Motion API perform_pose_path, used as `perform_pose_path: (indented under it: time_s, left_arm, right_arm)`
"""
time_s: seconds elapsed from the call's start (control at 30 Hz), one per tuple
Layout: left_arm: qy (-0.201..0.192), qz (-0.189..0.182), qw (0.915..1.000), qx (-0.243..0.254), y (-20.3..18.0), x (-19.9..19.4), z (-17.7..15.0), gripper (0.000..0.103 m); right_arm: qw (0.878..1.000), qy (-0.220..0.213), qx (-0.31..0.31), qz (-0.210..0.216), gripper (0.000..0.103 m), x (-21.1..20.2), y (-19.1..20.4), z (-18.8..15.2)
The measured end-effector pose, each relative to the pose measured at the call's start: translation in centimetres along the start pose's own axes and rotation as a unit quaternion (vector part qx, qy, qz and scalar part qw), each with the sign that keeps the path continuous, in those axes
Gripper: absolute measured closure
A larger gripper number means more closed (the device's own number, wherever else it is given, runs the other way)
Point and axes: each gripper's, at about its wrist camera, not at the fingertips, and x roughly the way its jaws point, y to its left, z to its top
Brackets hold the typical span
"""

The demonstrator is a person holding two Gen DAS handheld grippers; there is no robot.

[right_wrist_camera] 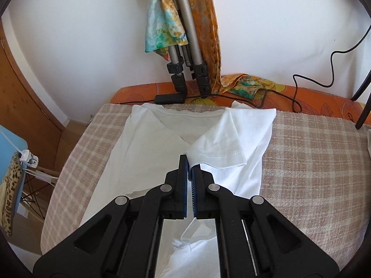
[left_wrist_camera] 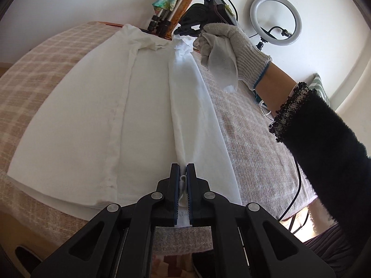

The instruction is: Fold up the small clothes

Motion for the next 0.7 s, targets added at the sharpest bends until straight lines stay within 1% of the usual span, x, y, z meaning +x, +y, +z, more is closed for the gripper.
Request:
perform_pose_path:
  time_s: [0.07,0.13,0.17,0.2,0.23,0.27,0.3,0.33,0.37,0.47,0.57,0.7]
  left_arm:
    - [0.004,0.006,1.0000,0.004,0.2,0.0,-0.1,0.099]
    - [0.005,0.017,0.9998,0.007,0.4,-0.2,0.0,0.097]
    - [0.007,0.018,0.9998,0.004,0.6,-0.4,0.2,0.096]
    - [0.007,0.020,0.9998,0.001,0.8,-0.6,0.3,0.093]
    - [0.003,0.022,0.9998,-0.001,1.1,-1.1,0.3,0.092]
    - [-0.003,0.026,0.9997,0.000,1.2,-1.5,0.4,0.092]
    - [-0.009,0.031,0.9995,0.001,1.4,-2.0,0.5,0.091]
    - [-0.014,0.033,0.9994,0.002,1.6,-2.5,0.6,0.091]
    - [-0.018,0.036,0.9992,0.001,1.8,-2.9,0.7,0.091]
    - [-0.020,0.035,0.9991,-0.014,2.9,-3.6,1.0,0.091]
    - [-0.020,0.036,0.9986,-0.034,4.1,-4.5,1.7,0.091]
    - [-0.019,0.049,0.9979,-0.037,5.7,-5.9,3.0,0.091]
  right_arm:
    - [1.000,0.011,0.001,0.010,0.099,1.0,0.4,0.0]
    - [0.998,0.023,0.023,0.046,0.099,1.3,0.1,0.2]
    - [0.996,0.021,0.044,0.075,0.099,1.0,-0.4,0.6]
    - [0.992,0.009,0.064,0.107,0.099,0.2,-1.2,0.9]
    - [0.989,-0.004,0.078,0.129,0.098,-0.7,-2.0,1.2]
    - [0.987,-0.019,0.086,0.133,0.091,-1.6,-2.8,1.6]
    - [0.988,-0.030,0.091,0.121,0.086,-2.4,-3.6,1.9]
    - [0.989,-0.037,0.095,0.105,0.076,-2.8,-4.5,2.0]
    - [0.990,-0.038,0.099,0.089,0.072,-3.0,-5.4,2.1]
    - [0.990,-0.020,0.121,0.066,0.072,-2.2,-8.0,1.4]
    - [0.988,-0.001,0.144,0.055,0.072,-1.7,-9.8,0.3]
    - [0.990,0.002,0.132,0.041,0.072,-3.9,-10.2,-0.8]
